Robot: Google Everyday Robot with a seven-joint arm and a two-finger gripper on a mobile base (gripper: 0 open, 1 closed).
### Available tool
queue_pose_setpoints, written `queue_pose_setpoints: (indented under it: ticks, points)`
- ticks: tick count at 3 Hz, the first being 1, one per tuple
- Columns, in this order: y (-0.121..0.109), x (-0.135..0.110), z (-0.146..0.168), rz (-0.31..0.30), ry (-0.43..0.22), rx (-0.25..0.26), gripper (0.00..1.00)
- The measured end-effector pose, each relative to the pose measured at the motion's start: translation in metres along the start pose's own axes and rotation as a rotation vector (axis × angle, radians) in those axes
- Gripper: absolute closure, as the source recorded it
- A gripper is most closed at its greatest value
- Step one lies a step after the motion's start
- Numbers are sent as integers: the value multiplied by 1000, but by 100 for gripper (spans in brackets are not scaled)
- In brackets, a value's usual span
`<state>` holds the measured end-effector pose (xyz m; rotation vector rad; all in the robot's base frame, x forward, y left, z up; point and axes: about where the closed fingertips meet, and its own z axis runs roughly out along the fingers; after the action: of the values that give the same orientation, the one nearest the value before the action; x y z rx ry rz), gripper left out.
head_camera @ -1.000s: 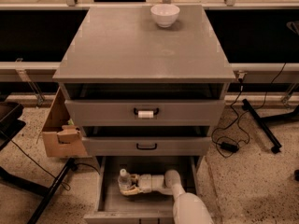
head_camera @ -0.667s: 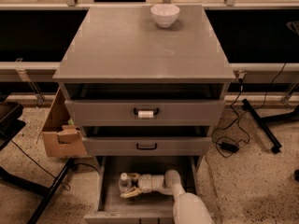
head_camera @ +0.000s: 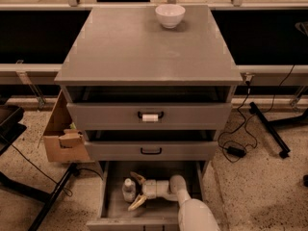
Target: Place blue plastic bottle into bottom drawer
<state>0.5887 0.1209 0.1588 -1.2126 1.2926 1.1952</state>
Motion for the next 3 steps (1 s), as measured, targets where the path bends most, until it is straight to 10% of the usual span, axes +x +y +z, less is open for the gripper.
queue_pose_setpoints:
  ticks: [2, 3]
  points:
    - [3, 4, -7, 37, 16, 39, 0]
    - [-9, 3, -61, 49, 131, 167, 0]
